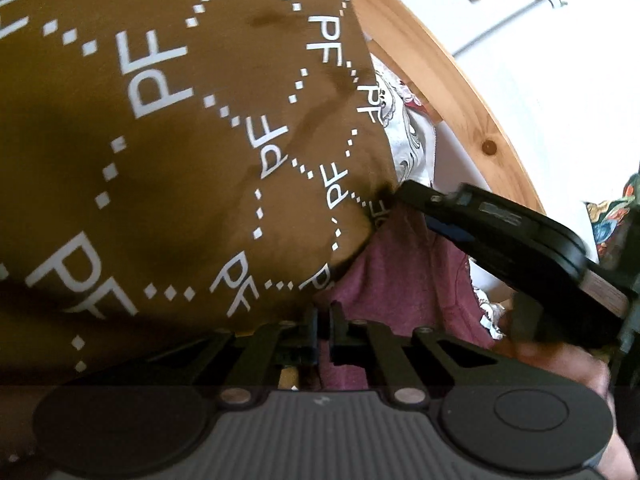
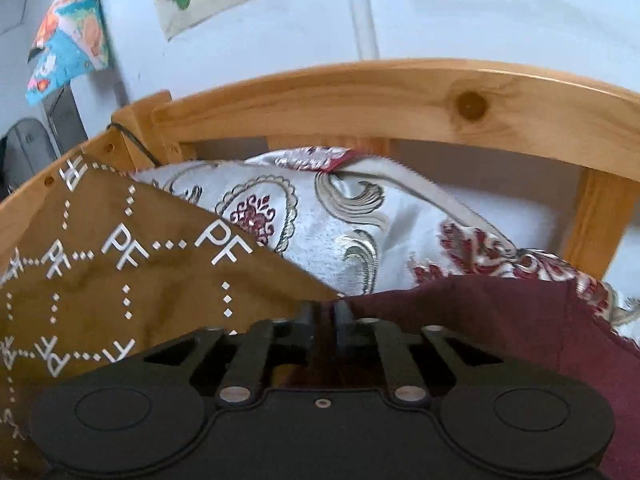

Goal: Fold small clothes

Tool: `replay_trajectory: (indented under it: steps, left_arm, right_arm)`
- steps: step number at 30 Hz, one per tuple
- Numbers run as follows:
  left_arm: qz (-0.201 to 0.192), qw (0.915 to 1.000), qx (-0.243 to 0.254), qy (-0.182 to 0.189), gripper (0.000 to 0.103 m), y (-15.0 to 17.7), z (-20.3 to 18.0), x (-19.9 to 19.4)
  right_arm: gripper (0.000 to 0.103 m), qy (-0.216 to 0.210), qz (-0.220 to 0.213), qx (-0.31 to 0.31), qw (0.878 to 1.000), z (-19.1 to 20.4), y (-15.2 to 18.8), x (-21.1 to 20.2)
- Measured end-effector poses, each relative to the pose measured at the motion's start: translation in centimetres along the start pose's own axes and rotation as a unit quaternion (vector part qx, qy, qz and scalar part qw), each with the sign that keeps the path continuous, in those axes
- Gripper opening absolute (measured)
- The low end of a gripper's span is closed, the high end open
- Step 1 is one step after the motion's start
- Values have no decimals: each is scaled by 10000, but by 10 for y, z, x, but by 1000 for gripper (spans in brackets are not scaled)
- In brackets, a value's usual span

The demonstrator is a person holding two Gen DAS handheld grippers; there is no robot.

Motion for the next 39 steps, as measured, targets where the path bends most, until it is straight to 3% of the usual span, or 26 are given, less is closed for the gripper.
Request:
replay_trajectory:
  steps: [2,3,5,7,9,12,16,20,27,31,35,39]
  left_arm:
    - [10,9999,-11,-114,10,-1,0,1]
    - [6,9998,-37,-186,16,-2,1,0]
    - [44,9995,-111,-304,35,-2,4,-2]
    - [80,9993,-91,-352,50,-3,5,-8]
    - [20,9990,67,-449,75,-3,1,-17]
    - [-127,9968,441,-656,89,-1,-11,-29]
    - [-200,9918,866,-918,94,13,-20,-47]
    - [-116,9871,1292,-938,97,30,-31,-68]
    - [72,9631,2578,-770,102,77,-55,-120]
    - [253,9582,2779,-630,102,107,-49,-153]
    - [436,9438,3160,-867,102,134,-35,-179]
    - [452,9345,3368,-1060,102,151,-23,-197]
  right_arm:
    - [60,-24,-15,59,10000,-7,1,-14]
    - [65,-4,-67,84,9999,-12,1,-24]
    - [70,103,-185,114,9997,-26,4,-50]
    - [81,289,-278,91,9992,-42,13,-80]
    - [91,524,-395,32,9978,-56,29,-114]
    - [98,880,-422,-36,9952,-69,66,-165]
    - [101,1293,-332,-210,9908,-73,126,-226]
    - [102,1543,-406,-396,9864,-62,176,-286]
    - [102,1780,-595,-912,9780,-27,232,-366]
    - [102,1906,-226,-1566,9688,-5,264,-381]
    - [102,1708,177,-2285,9583,23,293,-377]
    - [102,1537,532,-3057,9381,49,313,-361]
Point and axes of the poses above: each gripper's, at about its wrist camera, not at the fingertips, and x roughly the way its jaws point, z to its left, y to its underside, the point moved 9 cm from there along x, roughly the way its jaws point, and after that the axes turned 1 degree about -y, right-handed, at the moved point
